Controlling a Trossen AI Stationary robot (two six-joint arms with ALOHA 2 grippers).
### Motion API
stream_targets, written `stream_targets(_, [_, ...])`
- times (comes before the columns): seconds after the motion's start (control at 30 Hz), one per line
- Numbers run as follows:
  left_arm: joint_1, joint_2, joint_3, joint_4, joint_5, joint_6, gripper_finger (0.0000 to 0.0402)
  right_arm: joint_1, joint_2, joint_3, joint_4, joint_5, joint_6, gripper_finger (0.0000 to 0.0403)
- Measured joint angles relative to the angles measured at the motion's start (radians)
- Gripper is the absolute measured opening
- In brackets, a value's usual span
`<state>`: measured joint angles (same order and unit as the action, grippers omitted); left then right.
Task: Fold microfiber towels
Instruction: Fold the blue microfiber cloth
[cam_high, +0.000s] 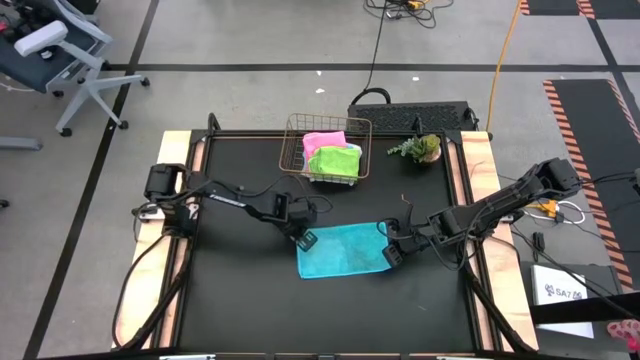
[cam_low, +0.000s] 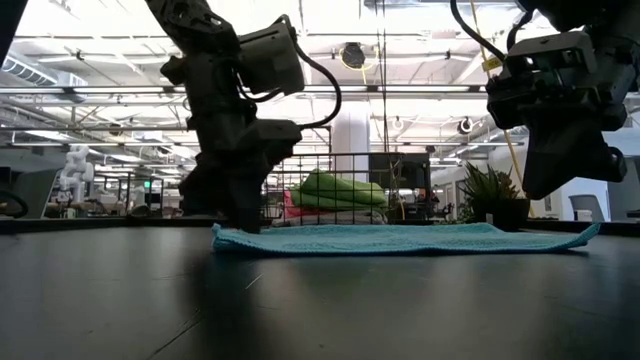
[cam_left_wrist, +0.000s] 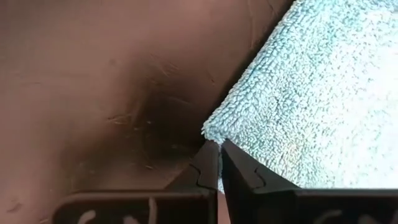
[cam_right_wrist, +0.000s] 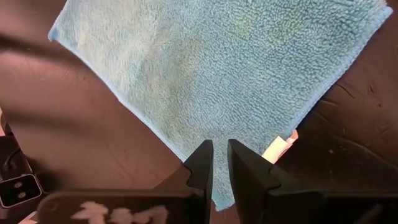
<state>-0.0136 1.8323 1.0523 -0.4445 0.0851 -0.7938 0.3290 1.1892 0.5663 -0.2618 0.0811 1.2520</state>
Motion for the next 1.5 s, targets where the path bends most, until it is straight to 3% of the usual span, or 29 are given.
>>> stream_targets(0.63, [0.046, 0.004, -0.002, 0.015, 0.240, 0.153, 0.0003, -0.001, 0.000, 0.000, 0.000, 0.004, 0.075, 0.0038])
stream_targets(0.87, [0.072, 0.004, -0.002, 0.081, 0.278, 0.161, 0.0004, -0.002, 0.000, 0.000, 0.000, 0.005, 0.097, 0.0038])
stream_targets(1.07, [0.097, 0.003, -0.002, 0.218, 0.328, 0.082, 0.0005, -0.002, 0.000, 0.000, 0.001, 0.002, 0.069, 0.0038])
stream_targets(1.5, [0.101, 0.001, -0.001, 0.379, 0.331, -0.047, 0.0003, -0.002, 0.000, 0.000, 0.001, -0.003, -0.015, 0.0020])
